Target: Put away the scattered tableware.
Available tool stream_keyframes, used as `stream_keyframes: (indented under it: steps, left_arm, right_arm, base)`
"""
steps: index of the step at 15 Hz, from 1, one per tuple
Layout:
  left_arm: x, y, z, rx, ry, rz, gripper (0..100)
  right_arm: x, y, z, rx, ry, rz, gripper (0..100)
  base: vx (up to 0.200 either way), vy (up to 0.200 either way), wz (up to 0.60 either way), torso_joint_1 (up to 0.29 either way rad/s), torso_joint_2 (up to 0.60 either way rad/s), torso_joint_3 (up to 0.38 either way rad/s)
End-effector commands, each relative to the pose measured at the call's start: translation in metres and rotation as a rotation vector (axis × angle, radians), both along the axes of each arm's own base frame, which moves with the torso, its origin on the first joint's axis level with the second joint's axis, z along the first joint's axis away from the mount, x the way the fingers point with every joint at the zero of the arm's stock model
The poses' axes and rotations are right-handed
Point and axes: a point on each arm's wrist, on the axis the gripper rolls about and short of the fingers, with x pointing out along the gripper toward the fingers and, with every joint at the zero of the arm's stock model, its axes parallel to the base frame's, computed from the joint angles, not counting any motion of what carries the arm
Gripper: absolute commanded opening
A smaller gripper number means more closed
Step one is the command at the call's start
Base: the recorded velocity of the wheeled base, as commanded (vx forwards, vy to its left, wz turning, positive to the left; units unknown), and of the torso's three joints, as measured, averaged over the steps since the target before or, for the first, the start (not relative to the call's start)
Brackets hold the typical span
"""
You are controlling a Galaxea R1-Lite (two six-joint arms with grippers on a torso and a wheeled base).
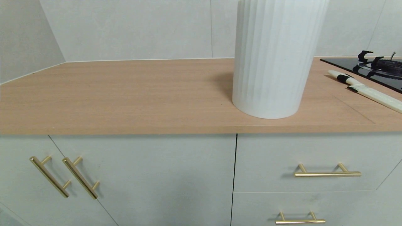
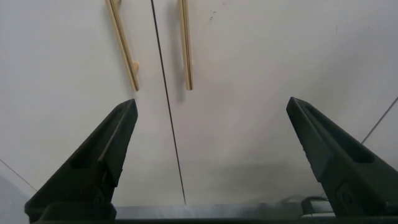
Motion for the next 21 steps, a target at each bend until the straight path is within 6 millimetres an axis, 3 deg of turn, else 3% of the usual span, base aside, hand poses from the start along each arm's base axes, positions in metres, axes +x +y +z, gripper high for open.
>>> stream_keyframes:
  steps: [1,13,21]
  left_arm:
    - [0.0001,0.0000,0.0001,0.000,0.001,0.000,100]
    - [0.0001,0.0000,0.0001,0.000,0.001,-0.002,100]
    - [0.0001,0.0000,0.0001,0.000,0.001,0.000,100]
  right_arm:
    - [0.0001,0.0000,0.0001,0.000,0.001,0.000,100]
    - [0.0001,0.0000,0.0001,0.002,0.001,0.000,100]
    - [0.0001,0.0000,0.0001,0.002,0.001,0.000,100]
  base:
    - [0.000,0.000,0.00,0.000,0.00,0.000]
    - [0.000,-0.183,0.00,0.004,0.00,0.002]
    - [0.000,0.000,0.00,0.000,0.00,0.000]
